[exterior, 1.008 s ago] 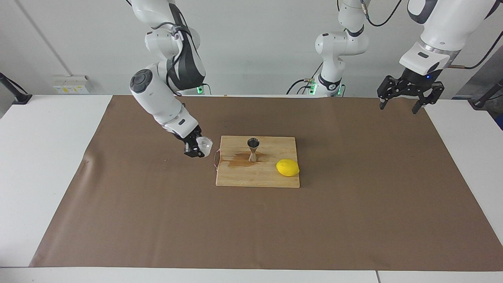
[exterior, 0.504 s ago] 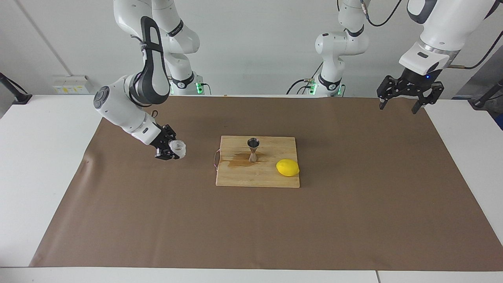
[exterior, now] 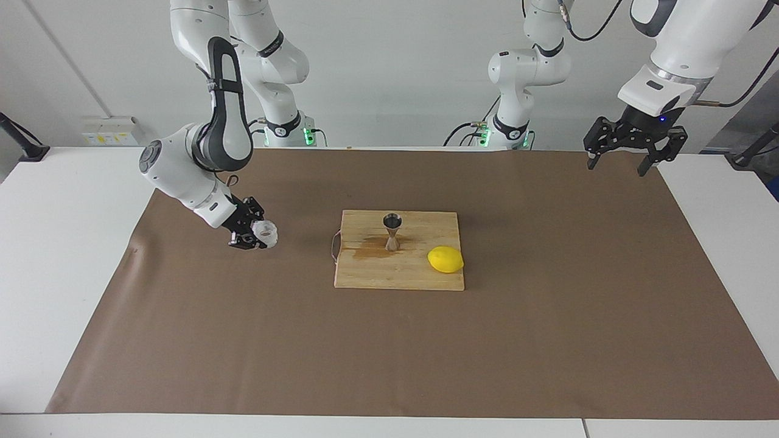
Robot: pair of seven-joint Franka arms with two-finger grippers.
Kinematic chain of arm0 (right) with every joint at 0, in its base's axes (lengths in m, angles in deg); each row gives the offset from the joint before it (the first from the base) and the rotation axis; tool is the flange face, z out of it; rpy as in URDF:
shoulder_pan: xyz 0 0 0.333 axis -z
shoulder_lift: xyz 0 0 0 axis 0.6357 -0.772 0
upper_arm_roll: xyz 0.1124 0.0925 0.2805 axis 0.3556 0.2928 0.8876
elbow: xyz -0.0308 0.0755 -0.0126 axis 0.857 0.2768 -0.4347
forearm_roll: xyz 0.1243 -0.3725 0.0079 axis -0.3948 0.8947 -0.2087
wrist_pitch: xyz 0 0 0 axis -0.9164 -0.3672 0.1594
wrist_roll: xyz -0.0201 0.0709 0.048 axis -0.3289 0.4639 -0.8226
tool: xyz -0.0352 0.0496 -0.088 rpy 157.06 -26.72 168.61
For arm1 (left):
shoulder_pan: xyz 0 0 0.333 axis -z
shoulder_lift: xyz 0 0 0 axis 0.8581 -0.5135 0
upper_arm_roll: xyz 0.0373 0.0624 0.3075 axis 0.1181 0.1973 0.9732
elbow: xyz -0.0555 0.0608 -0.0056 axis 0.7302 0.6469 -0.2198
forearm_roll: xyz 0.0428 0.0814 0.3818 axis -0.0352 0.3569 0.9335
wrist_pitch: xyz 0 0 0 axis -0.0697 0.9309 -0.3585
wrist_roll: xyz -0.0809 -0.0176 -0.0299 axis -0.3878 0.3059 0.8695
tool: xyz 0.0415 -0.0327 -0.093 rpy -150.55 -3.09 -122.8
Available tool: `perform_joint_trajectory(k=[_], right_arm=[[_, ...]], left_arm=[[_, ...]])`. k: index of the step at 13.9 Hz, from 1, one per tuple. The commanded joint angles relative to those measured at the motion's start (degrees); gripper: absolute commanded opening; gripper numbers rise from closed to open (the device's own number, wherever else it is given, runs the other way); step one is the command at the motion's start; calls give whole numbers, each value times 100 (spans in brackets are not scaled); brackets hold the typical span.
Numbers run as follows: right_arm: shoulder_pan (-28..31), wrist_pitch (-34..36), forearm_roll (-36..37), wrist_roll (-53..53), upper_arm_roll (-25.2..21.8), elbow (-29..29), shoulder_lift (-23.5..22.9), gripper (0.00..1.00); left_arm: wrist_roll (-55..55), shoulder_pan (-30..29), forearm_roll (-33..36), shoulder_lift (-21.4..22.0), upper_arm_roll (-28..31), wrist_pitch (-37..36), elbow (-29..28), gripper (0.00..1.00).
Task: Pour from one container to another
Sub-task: 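Carry the glass cup with the right gripper off the board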
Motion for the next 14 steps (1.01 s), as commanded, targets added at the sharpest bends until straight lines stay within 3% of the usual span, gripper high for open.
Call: perform_joint_trajectory(k=[1,6,8,10,13,14], right_arm=[[180,-255,-207,-347,74,-66,-131,24],[260,-299,-207,-435,74,-57,-237,31],[260,-343,-198,-444,65,-66,-237,49],[251,-308,-198,-479,74,-66,-228,83],[260,-273,-198,-487,65,-57,-219,100],[268,-255,-189,-488,65,-57,-185,100]], left_arm=[[-73,40,-43,18,31,-7,-20,100],[-73,32,-43,27,31,-16,-29,100],[-82,31,-43,27,31,-7,-29,100],[-82,31,-43,27,31,-7,-28,100],[-178,23,-43,27,31,1,-20,100],[-179,23,-43,27,23,10,-28,100]])
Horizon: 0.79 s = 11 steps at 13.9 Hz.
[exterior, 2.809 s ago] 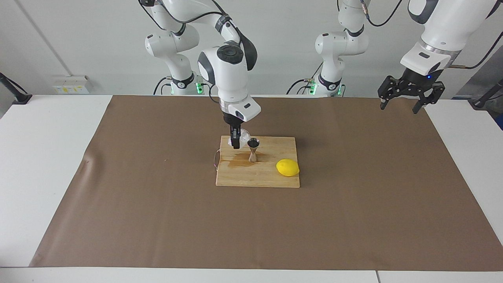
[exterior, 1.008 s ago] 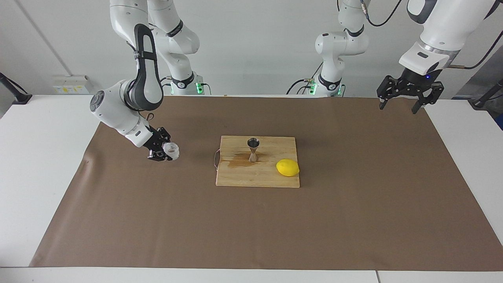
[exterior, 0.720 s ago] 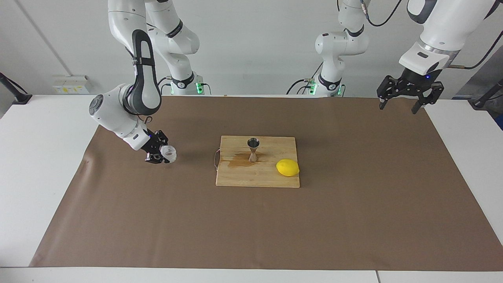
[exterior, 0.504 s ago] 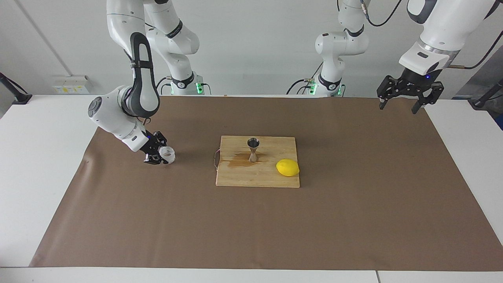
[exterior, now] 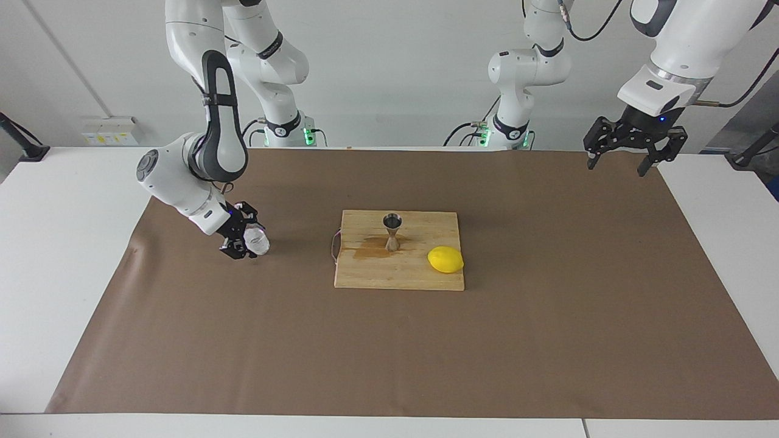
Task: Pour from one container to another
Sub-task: 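Carry the glass cup with the right gripper off the board, then lower the glass cup onto the table and open the right gripper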
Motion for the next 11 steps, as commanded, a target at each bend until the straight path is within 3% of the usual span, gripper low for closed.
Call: perform_joint_trajectory(k=[1,6,11], right_arm=[[93,29,-189,-233,59,-27,81,100],[102,346,-180,-110,41,17,598,100],[-100,504,21,1056,50,219,951,100]], left_arm=[[-119,14,-43,27,24,10,-29,100],[-338,31,-43,18,32,19,-29,100],[-383,40,1,18,50,-43,-29,100]])
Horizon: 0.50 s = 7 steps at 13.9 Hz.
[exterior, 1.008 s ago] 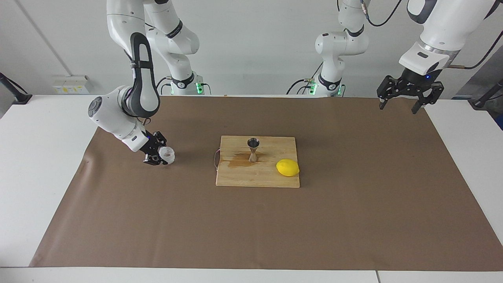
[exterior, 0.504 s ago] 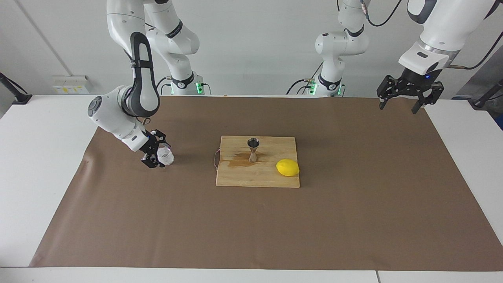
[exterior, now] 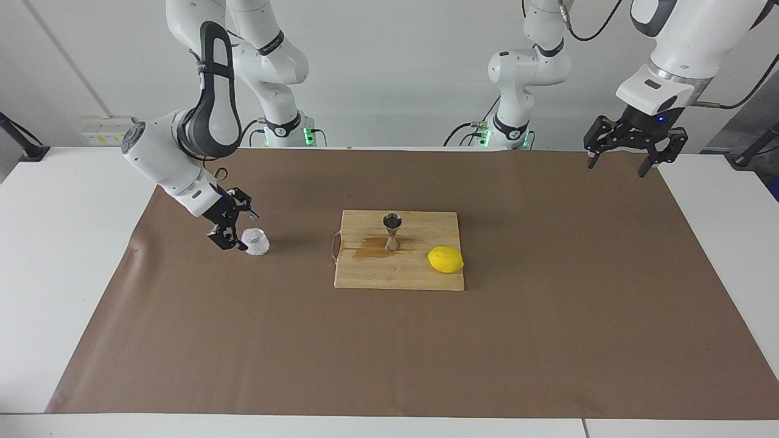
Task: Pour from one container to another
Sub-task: 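Lower the glass cup onto the table and open the right gripper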
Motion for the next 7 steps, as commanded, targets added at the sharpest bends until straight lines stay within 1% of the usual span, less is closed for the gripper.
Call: perform_joint_trajectory(k=[1,2,5,7], right_arm=[[-208,137,170,798,38,55,258,100],[-375,128,371,1192,38,73,355,100],[-806,206,1197,2887,73,344,496,100],[-1009,504,1689,4309,91,660,523,100]], left_arm=[[-103,32,0,27,40,-38,-28,100],[-112,23,-8,27,40,-38,-28,100],[-112,14,0,27,31,-38,-28,100],[-112,14,-8,27,31,-38,-28,100]])
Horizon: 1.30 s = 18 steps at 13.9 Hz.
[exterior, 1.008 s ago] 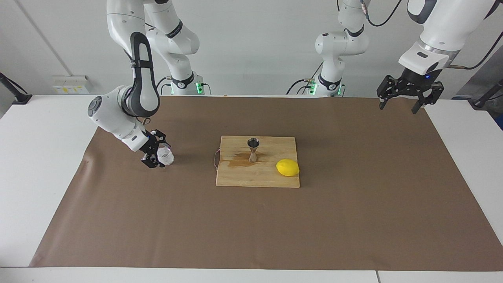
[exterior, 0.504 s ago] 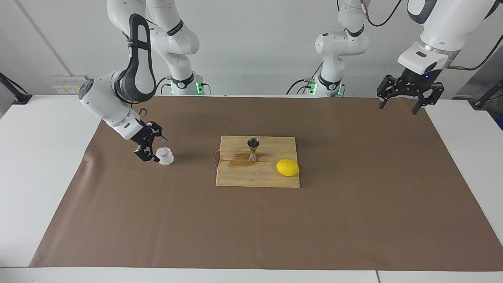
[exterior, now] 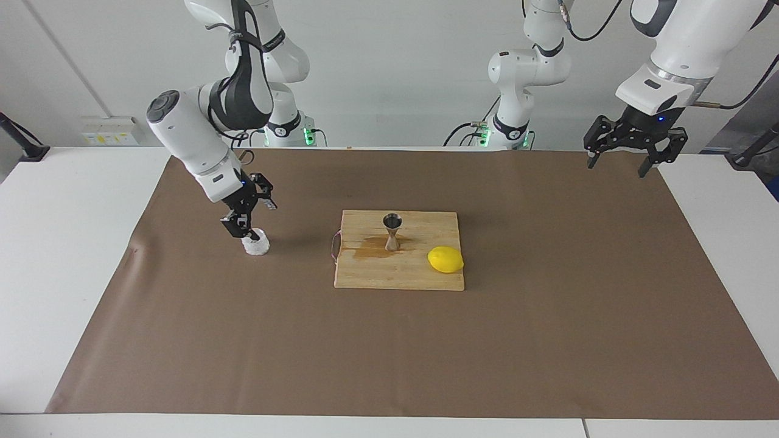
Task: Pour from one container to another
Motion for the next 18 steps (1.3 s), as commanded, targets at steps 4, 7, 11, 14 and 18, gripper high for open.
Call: perform_joint_trajectory(k=[4,7,11,14,18], right_arm=[[-212,1026,1016,3496,42,1195,-58,100],[-265,1326,1148,4772,42,1749,-181,100],[-239,1327,1604,6625,42,2137,-190,100],[-256,1580,1641,7692,42,2426,-199,100],[-248,2511,1728,8474,33,2770,-173,100]], left_arm=[[-90,5,-8,27,31,-37,-28,100],[-90,5,-8,27,31,-37,-28,100],[-73,5,-8,27,31,-28,-28,100],[-81,-4,-17,27,31,-19,-28,100],[-81,-21,-17,27,22,-19,-28,100]])
